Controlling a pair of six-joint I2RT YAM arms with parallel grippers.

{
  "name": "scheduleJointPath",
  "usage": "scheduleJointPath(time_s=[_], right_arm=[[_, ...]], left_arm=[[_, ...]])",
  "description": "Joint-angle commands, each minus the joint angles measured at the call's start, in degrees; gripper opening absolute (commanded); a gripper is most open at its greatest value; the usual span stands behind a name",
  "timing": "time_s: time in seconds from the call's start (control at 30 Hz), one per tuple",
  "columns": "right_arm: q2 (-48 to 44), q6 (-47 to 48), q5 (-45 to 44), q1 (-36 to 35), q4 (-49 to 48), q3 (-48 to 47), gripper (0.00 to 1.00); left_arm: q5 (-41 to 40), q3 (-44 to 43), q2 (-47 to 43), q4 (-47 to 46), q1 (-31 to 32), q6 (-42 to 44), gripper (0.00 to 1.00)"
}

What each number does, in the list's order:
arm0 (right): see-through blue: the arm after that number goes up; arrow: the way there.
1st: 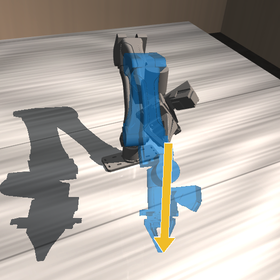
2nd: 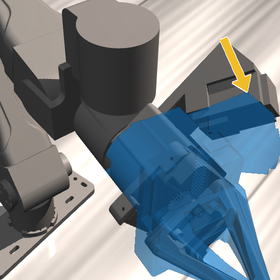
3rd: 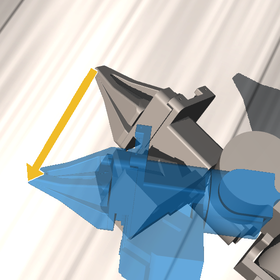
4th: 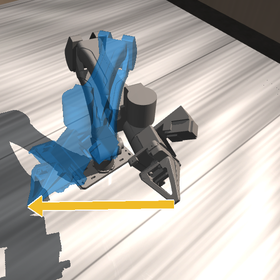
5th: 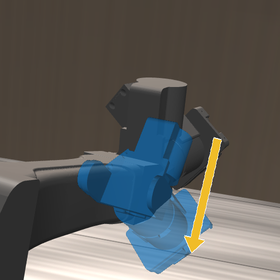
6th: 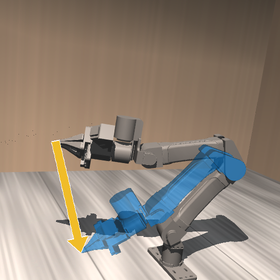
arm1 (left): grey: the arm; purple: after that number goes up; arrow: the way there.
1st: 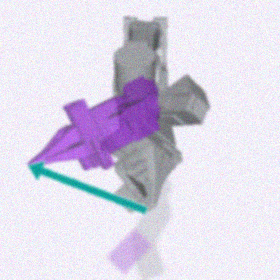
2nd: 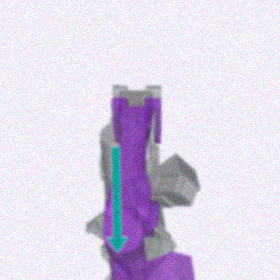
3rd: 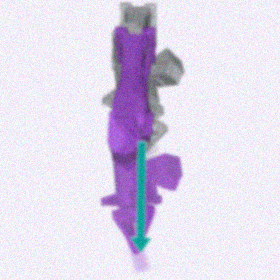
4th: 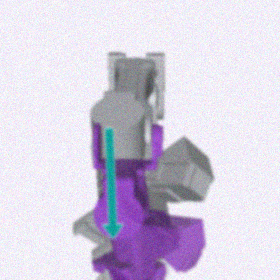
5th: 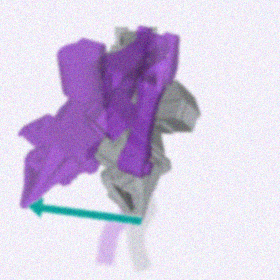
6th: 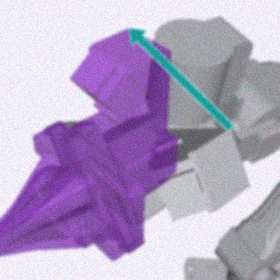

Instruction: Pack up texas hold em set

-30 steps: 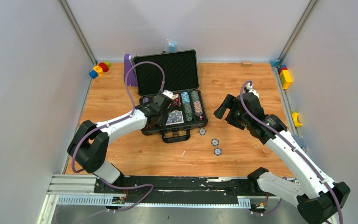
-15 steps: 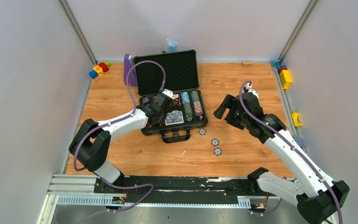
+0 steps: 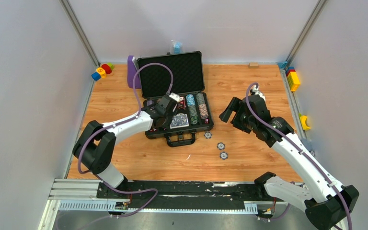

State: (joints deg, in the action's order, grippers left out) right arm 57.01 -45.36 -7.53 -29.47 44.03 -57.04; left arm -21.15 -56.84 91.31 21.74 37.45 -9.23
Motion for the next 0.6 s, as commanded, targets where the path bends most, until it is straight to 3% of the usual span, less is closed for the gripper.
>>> scheduleJointPath(time_s=[0.0,0.33,0.57], right_arm=[[0.03,-0.71,0.44,0.11,-0.67,-0.54,0.80],[0.64,-0.85,0.82,0.10,-0.75,-0.93,0.80],[1.11,-0.94,1.07,0.12,-1.00,-0.96,0.80]], left_arm=[[1.21,-1.79,1.61,1.21,-0.09,3.15,0.55],[8.75,-2.17,3.66,1.43,-0.02,7.11,0.66],[9.77,-1.67,1.58,2.62,0.70,10.30,0.67]])
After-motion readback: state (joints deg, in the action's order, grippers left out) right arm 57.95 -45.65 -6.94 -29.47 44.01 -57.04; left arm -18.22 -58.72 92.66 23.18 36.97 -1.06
